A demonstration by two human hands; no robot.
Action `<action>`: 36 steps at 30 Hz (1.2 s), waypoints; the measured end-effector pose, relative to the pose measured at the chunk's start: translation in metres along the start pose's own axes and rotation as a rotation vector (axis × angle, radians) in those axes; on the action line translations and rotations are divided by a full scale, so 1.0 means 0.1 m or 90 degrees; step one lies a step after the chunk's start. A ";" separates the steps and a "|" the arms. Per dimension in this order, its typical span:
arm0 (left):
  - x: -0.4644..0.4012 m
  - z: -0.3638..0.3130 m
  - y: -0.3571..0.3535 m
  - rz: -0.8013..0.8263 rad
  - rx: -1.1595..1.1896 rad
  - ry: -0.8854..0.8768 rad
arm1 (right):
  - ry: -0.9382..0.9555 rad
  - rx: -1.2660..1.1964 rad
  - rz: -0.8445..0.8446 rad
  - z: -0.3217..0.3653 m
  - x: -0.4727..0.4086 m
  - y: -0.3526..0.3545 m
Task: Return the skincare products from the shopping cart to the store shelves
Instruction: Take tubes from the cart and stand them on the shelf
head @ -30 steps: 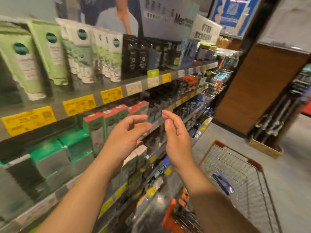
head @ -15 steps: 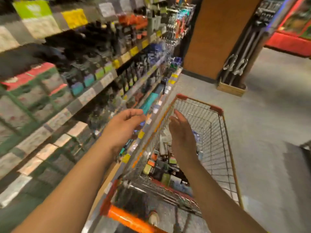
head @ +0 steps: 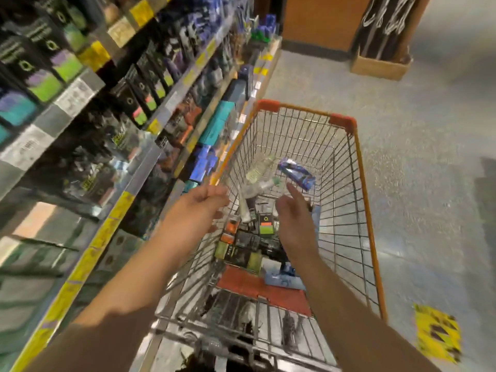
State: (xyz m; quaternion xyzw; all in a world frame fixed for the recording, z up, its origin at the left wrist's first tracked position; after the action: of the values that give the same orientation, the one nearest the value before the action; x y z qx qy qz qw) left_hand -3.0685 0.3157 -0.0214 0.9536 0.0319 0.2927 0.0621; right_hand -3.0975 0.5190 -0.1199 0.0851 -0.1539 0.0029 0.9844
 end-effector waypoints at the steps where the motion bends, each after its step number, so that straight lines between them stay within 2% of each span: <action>1: -0.09 0.06 -0.03 0.002 -0.003 0.013 | -0.007 -0.005 0.008 -0.11 -0.09 -0.05; 4: -0.43 0.27 -0.22 0.038 -0.012 0.051 | -0.048 -0.023 0.034 -0.49 -0.38 -0.22; 6: -0.67 0.46 -0.37 0.052 -0.029 0.090 | -0.049 0.032 0.055 -0.71 -0.57 -0.34; 11: -1.22 1.00 -0.58 -0.010 -0.026 0.166 | -0.073 0.151 0.128 -1.29 -1.07 -0.63; 15: -1.54 1.31 -0.70 -0.038 0.049 0.199 | -0.119 0.263 0.125 -1.83 -1.44 -0.88; 20: -1.86 1.63 -0.68 -0.057 0.067 0.243 | -0.144 0.292 0.125 -2.34 -1.85 -1.25; 24: -1.98 1.78 -0.74 -0.067 0.071 0.279 | -0.155 0.300 0.097 -2.53 -2.14 -1.38; 30: -1.98 1.86 -0.79 -0.101 0.030 0.255 | -0.146 0.402 0.108 -2.63 -2.32 -1.43; 36: -1.97 1.82 -0.78 -0.109 0.032 0.259 | -0.176 0.255 0.053 -2.61 -2.18 -1.32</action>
State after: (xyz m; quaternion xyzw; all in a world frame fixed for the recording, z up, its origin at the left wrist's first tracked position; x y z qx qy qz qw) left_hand -3.1308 0.3553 -0.2911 0.8700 0.1318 0.4720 0.0552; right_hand -3.2218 0.4373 -0.4529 0.2713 -0.2873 0.0625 0.9165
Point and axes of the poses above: each hand's wrist, its own x-axis away from the middle knuckle, its own y-axis out of the back of the hand, z = x × y, the point moved 4 cm from there along -x, towards the middle knuckle, and after that the axes turned 7 degrees about z, right-handed, at the moved point
